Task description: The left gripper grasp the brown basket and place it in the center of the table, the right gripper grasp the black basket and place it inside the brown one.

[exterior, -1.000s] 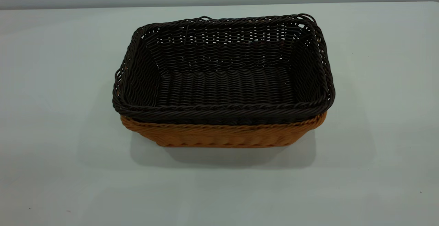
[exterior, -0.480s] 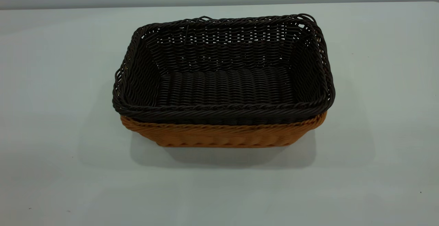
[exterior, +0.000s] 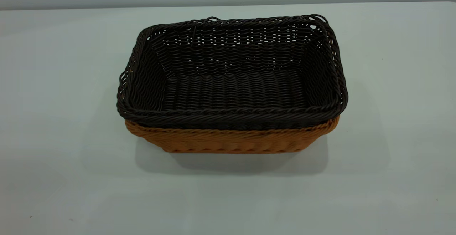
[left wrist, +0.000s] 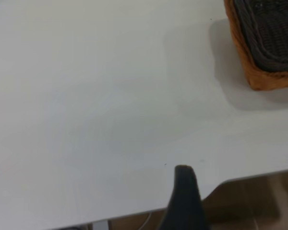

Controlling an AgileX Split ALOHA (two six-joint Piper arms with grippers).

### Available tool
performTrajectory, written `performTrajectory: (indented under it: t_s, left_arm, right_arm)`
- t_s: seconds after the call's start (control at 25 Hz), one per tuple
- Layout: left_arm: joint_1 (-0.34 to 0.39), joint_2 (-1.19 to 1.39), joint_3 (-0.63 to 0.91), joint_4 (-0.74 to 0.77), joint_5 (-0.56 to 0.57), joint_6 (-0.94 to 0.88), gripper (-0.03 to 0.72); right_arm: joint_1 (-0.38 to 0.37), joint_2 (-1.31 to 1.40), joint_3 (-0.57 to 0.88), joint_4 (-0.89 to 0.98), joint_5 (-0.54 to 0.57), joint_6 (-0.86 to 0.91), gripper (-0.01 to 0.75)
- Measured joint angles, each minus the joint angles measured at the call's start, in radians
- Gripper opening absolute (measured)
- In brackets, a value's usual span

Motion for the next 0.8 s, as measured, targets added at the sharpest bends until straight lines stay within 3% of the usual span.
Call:
performTrajectory:
  t_s: [0.2, 0.44, 0.8]
  left_arm:
    - [-0.084, -0.001, 0.0, 0.077, -0.001, -0.073, 0.519]
    - [-0.085, -0.001, 0.002, 0.177, -0.003, -0.211, 0.519]
    - [-0.085, -0.052, 0.002, 0.185, -0.004, -0.225, 0.519]
  right_arm:
    - [0.0, 0.0, 0.0, 0.0, 0.0, 0.001, 0.593]
    - [0.0, 0.0, 0.0, 0.0, 0.0, 0.0, 0.593]
    - [0.0, 0.0, 0.0, 0.0, 0.0, 0.0, 0.593]
